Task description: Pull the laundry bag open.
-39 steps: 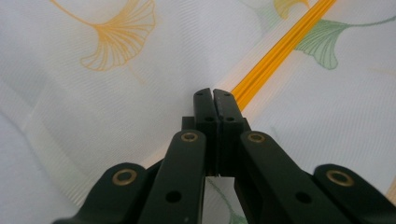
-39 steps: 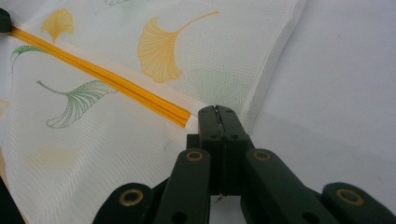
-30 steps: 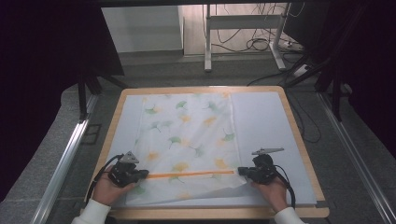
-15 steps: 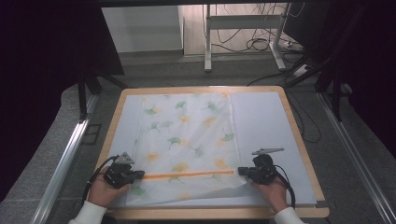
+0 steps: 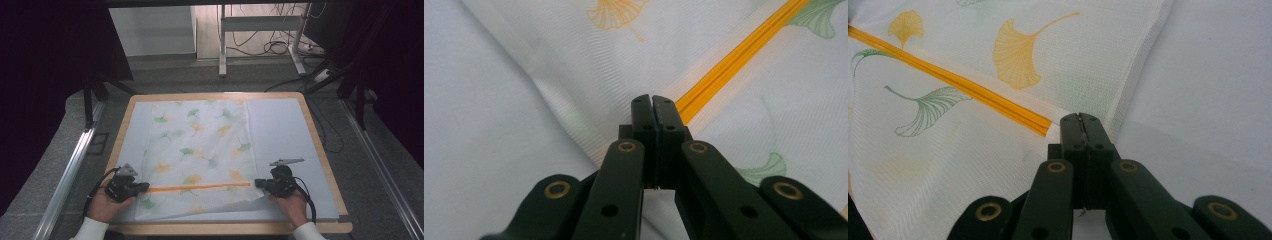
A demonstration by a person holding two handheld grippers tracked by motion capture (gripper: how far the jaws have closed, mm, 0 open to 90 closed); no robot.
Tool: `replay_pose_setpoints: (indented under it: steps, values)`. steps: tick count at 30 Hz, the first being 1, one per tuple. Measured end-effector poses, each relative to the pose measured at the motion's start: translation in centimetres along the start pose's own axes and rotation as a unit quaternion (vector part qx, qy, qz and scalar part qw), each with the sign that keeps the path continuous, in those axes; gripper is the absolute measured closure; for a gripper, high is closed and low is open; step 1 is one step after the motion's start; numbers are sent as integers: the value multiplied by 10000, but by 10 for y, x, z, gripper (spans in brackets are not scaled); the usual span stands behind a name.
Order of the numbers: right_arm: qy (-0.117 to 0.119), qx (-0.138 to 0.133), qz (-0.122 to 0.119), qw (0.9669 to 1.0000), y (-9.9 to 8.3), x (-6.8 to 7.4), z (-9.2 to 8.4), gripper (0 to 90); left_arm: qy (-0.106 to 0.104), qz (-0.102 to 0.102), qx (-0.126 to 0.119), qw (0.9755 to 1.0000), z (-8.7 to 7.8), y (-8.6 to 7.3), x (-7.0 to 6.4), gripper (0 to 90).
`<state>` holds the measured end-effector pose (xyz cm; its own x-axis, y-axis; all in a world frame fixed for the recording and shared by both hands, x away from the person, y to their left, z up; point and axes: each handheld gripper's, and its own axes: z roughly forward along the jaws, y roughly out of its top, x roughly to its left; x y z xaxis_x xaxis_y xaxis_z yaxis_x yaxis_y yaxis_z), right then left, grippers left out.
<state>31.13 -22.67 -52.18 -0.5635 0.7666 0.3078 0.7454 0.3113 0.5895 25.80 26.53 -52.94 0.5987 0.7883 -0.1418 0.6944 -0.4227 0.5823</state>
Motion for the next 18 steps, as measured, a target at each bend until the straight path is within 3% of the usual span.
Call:
replay_pose_setpoints:
  steps: [18]
  values:
    - [5,3,7,10000,0,0,0,893,-65,-100,-54,9999,-4,-6,6,900]
